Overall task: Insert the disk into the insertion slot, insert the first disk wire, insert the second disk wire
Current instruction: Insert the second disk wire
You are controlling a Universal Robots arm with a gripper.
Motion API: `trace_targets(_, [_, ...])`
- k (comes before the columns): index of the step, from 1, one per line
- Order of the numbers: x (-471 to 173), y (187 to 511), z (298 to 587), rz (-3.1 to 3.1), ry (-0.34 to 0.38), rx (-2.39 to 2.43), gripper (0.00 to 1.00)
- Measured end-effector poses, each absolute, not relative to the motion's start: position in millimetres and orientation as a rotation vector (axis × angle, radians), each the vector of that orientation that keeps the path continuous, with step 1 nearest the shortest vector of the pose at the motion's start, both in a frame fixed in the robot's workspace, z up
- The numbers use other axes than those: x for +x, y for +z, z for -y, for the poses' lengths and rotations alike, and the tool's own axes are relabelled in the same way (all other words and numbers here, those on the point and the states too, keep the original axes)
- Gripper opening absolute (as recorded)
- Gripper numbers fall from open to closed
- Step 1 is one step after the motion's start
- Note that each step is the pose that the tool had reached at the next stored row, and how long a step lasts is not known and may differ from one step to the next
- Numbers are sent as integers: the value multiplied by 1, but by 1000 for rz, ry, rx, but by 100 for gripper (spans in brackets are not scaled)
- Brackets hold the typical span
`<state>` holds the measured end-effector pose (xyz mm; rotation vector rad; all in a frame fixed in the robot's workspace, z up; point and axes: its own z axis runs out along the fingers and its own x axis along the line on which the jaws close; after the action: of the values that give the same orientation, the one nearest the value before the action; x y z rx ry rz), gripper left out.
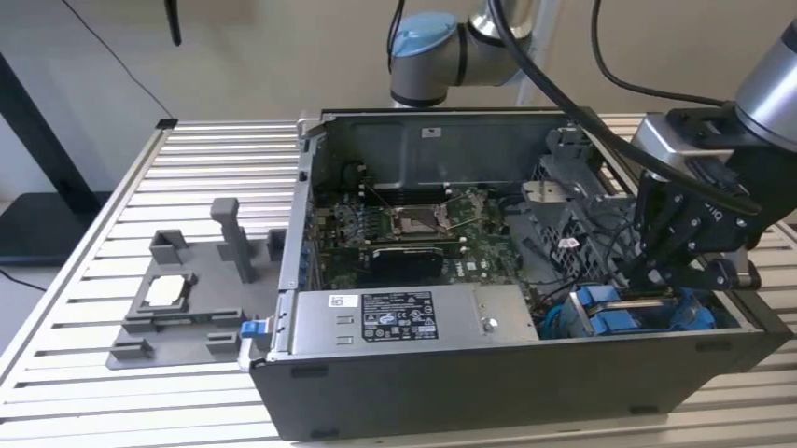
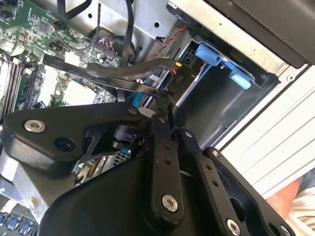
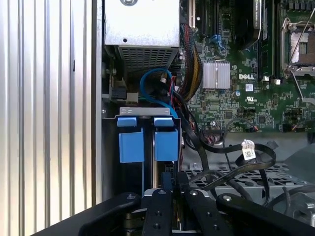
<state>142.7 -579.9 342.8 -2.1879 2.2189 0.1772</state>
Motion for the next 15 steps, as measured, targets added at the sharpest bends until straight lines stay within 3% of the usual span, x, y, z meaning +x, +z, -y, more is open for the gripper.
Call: trace_targets(15, [143, 342, 580, -2219, 178, -2187, 16])
